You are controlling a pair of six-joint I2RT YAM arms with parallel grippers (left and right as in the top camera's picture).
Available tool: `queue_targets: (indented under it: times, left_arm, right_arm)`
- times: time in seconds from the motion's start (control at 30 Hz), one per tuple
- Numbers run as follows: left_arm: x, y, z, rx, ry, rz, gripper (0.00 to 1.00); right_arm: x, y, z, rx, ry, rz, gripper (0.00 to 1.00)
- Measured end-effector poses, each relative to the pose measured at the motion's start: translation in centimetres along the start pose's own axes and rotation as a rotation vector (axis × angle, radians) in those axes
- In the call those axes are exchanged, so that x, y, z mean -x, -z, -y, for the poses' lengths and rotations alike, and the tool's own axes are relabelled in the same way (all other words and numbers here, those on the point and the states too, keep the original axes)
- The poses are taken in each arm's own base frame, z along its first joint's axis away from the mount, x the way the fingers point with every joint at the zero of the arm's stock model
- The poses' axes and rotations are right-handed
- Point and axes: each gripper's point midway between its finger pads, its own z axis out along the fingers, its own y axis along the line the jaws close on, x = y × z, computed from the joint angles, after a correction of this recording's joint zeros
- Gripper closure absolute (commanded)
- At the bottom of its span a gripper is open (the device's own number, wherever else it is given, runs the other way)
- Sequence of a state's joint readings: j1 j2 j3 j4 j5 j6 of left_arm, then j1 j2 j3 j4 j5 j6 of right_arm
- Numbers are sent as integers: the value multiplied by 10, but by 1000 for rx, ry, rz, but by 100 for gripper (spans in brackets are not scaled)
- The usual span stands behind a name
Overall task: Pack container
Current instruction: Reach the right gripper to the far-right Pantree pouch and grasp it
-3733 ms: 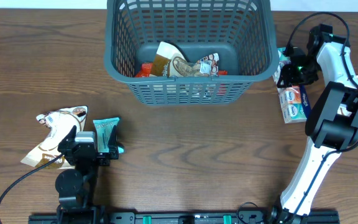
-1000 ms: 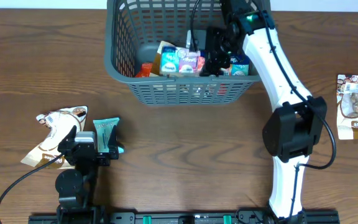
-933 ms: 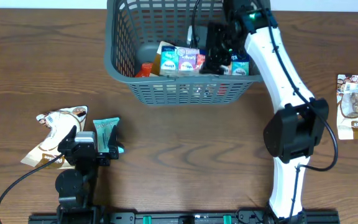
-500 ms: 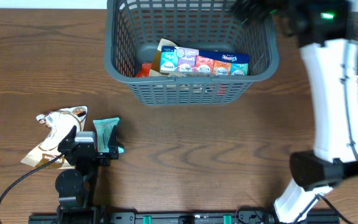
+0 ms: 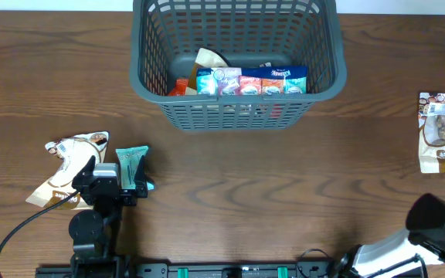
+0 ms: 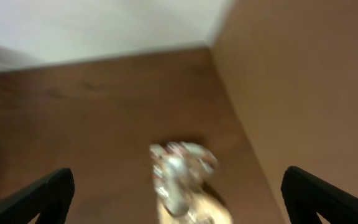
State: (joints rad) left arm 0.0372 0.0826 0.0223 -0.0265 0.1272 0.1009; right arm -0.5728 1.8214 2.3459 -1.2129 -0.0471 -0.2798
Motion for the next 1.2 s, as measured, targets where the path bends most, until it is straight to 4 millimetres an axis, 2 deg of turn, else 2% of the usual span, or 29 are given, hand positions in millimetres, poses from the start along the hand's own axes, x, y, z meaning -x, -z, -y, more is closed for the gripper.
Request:
queue_targets:
  times: [0.03, 0.13, 0.23, 0.33, 0.4, 0.63, 0.77, 0.87, 1.07, 1.2]
  left_arm:
    - [0, 0, 0, 0, 0, 0, 1]
    - [0, 0, 0, 0, 0, 0, 1]
    - [0, 0, 0, 0, 0, 0, 1]
    - [0, 0, 0, 0, 0, 0, 1]
    - [0, 0, 0, 0, 0, 0, 2]
    - [0, 0, 0, 0, 0, 0, 2]
    - [0, 0, 0, 0, 0, 0, 1]
    - [0, 0, 0, 0, 0, 0, 1]
    - [0, 0, 0, 0, 0, 0, 1]
    - [0, 0, 0, 0, 0, 0, 1]
  right_arm:
    - [-12, -1, 19, -28, -19, -32, 1]
    - [-42, -5, 53, -62, -11, -120, 1]
    - [-64, -19, 67, -35, 28, -182, 1]
    - [-86, -46, 71, 30, 46, -229, 1]
    - [-102, -67, 72, 66, 44, -269, 1]
    - [-184, -150, 58, 207, 7, -481, 1]
    - [-214, -182, 51, 240, -1, -554, 1]
    - [-219, -195, 50, 234, 14, -563, 1]
    - [-218, -209, 39, 241, 49, -559, 1]
    - [-237, -226, 27, 272, 51, -607, 1]
